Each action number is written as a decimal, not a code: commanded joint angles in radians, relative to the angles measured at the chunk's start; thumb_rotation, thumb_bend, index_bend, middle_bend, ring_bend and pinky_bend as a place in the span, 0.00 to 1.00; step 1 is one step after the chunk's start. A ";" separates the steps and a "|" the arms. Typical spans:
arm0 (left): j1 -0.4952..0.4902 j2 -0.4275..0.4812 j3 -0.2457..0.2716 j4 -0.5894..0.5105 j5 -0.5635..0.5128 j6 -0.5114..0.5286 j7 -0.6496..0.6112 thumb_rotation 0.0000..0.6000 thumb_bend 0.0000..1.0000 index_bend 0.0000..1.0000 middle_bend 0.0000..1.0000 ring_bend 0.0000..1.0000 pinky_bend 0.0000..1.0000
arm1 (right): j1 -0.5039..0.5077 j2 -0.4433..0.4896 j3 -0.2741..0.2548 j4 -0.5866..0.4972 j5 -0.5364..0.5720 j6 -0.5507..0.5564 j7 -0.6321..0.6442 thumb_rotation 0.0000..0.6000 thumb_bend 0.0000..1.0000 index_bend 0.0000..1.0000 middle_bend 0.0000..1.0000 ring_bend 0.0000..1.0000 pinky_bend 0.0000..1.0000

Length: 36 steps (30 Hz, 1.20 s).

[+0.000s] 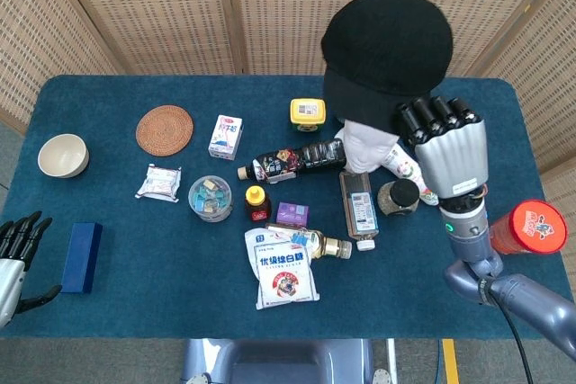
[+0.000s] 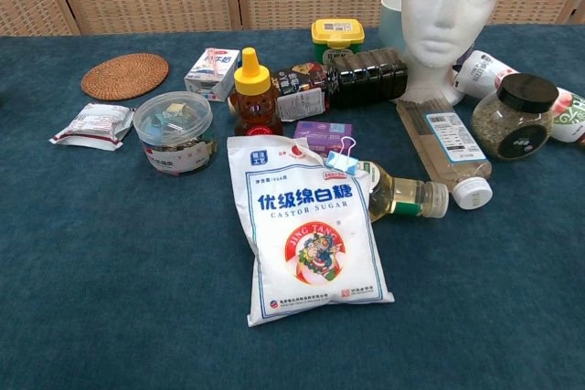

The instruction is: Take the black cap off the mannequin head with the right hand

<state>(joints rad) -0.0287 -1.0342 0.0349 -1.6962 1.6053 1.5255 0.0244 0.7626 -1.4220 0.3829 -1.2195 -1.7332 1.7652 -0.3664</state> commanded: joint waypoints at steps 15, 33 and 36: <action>0.001 0.015 -0.003 0.006 -0.005 0.003 -0.037 1.00 0.06 0.00 0.00 0.00 0.02 | 0.040 -0.166 -0.205 0.080 -0.276 -0.037 -0.182 1.00 0.58 0.66 0.74 0.74 0.87; -0.004 0.015 0.000 -0.001 -0.013 -0.015 -0.023 1.00 0.06 0.00 0.00 0.00 0.02 | -0.101 -0.284 -0.367 0.226 -0.246 -0.128 -0.190 1.00 0.27 0.16 0.32 0.36 0.56; -0.005 0.014 0.000 -0.002 -0.015 -0.019 -0.018 1.00 0.06 0.00 0.00 0.00 0.02 | -0.117 -0.252 -0.371 0.152 -0.222 -0.159 -0.202 1.00 0.03 0.01 0.12 0.16 0.38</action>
<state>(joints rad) -0.0335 -1.0197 0.0345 -1.6984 1.5904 1.5066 0.0060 0.6731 -1.7036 0.0242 -1.0005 -1.9921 1.6498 -0.5492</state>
